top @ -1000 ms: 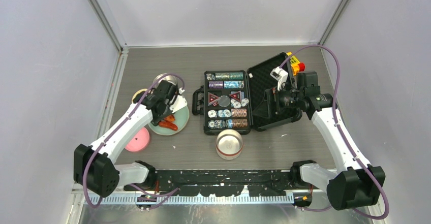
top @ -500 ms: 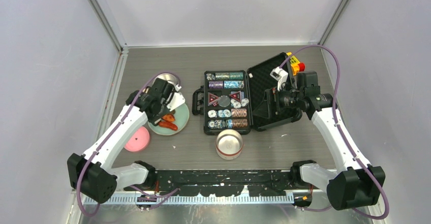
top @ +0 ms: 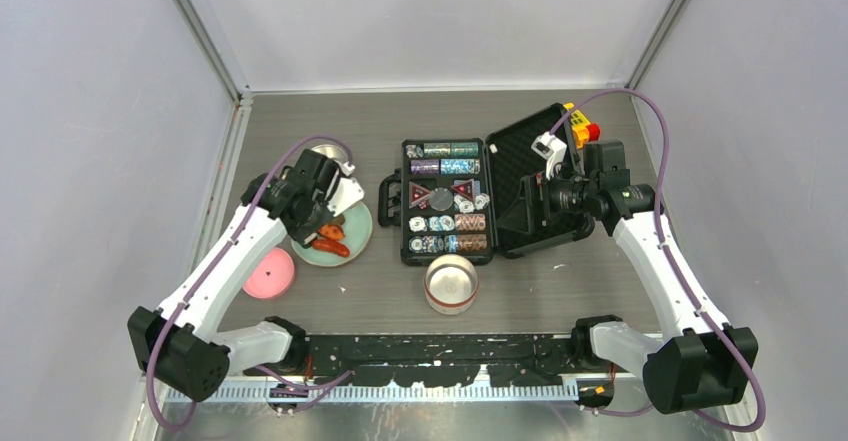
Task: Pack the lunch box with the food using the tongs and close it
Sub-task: Pick up the fake food from the plate.
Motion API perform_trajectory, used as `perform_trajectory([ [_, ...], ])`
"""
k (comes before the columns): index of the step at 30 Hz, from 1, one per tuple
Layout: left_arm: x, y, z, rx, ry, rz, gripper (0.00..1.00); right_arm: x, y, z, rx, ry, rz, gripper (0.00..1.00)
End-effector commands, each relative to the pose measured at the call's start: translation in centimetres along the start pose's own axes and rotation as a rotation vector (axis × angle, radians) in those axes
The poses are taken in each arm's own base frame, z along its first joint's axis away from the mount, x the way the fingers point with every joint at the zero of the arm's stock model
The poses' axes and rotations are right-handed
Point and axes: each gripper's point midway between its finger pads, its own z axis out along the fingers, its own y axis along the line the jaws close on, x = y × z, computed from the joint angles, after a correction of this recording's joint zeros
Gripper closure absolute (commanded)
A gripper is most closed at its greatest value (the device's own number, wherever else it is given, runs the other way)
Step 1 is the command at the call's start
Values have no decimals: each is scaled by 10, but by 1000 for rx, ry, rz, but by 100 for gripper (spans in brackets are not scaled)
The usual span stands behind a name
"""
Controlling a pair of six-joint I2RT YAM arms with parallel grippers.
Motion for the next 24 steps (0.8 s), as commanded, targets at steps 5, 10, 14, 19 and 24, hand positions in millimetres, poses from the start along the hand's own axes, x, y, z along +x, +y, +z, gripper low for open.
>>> perform_trajectory([
  [5, -7, 0, -17, 9, -71, -34, 100, -6, 5, -1, -26, -10, -34, 5],
  [10, -6, -1, -19, 14, -71, -37, 100, -6, 5, -1, -28, -9, -36, 5],
  [14, -10, -1, -23, 25, -94, -47, 100, -5, 4, -1, -25, -8, -36, 5],
  [19, -17, -10, -30, 64, -125, -44, 100, -5, 3, -1, -18, -5, -38, 5],
  [24, -34, -38, -56, 212, -241, 2, 100, -5, -4, 0, 15, 1, -34, 5],
])
